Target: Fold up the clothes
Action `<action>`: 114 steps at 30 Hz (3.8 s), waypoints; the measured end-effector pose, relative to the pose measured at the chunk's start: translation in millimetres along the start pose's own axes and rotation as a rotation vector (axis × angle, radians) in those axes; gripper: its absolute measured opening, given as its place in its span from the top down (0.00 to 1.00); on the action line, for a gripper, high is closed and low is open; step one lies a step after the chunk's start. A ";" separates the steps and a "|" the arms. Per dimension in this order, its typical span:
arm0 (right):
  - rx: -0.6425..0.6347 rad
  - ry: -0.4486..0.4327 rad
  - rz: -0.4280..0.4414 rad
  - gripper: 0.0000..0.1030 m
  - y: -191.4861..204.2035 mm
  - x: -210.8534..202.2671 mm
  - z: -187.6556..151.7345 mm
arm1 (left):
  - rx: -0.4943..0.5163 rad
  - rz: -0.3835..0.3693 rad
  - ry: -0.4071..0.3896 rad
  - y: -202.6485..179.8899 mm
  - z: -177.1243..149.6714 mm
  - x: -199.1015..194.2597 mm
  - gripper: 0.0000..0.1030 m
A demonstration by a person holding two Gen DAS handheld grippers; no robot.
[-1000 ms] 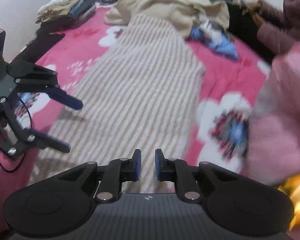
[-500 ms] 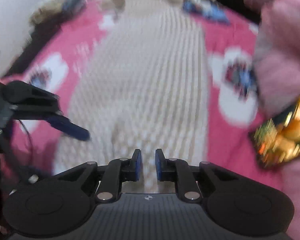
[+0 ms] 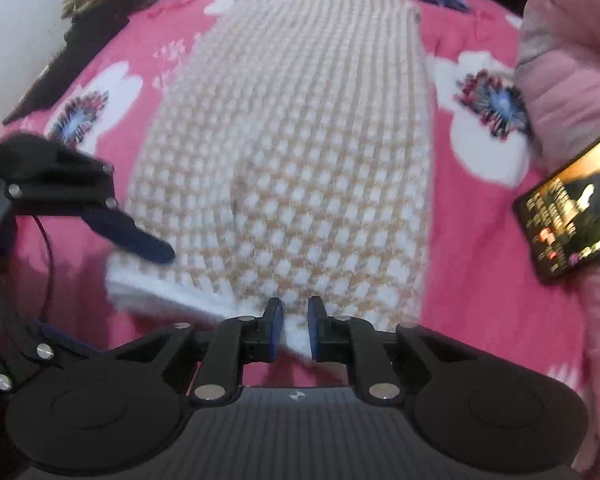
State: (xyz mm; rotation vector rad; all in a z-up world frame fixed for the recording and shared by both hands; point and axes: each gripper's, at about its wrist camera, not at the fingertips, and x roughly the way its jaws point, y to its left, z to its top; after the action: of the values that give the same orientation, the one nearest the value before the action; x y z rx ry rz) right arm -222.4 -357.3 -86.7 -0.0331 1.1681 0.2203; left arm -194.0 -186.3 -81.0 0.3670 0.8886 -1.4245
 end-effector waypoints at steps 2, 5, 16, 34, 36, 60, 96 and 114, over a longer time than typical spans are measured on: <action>0.003 0.001 -0.003 0.87 1.9 -2.6 1.5 | -0.053 -0.022 0.001 3.9 4.7 -0.1 0.35; 0.002 -0.006 0.002 0.86 2.7 -17.9 9.0 | -0.139 -0.053 -0.019 13.6 16.9 -9.9 0.36; 0.027 -0.116 -0.033 0.86 -10.5 -36.3 34.3 | -0.088 0.141 -0.127 32.7 38.2 -24.4 0.35; 0.034 -0.124 -0.040 0.86 -7.9 9.9 53.6 | -0.042 0.201 -0.036 33.2 17.4 -1.0 0.31; 0.050 -0.126 -0.022 0.86 -14.0 17.1 49.8 | -0.055 0.199 -0.034 33.5 17.1 -2.8 0.31; 0.054 -0.115 -0.013 0.86 -18.5 15.5 51.0 | -0.183 0.353 -0.088 108.1 39.7 -25.9 0.33; -0.005 -0.368 -0.014 0.83 -37.0 23.6 174.5 | -0.288 0.375 -0.150 143.2 43.2 -27.3 0.32; -0.010 -0.384 -0.057 0.83 -66.7 80.9 267.5 | -0.316 0.501 -0.324 221.7 63.0 -67.1 0.32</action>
State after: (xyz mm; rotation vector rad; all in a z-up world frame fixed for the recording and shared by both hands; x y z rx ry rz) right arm 63.5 -372.5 -61.2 -0.0313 0.7825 0.1730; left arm 41.7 -148.8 -54.8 0.1003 0.6787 -0.8340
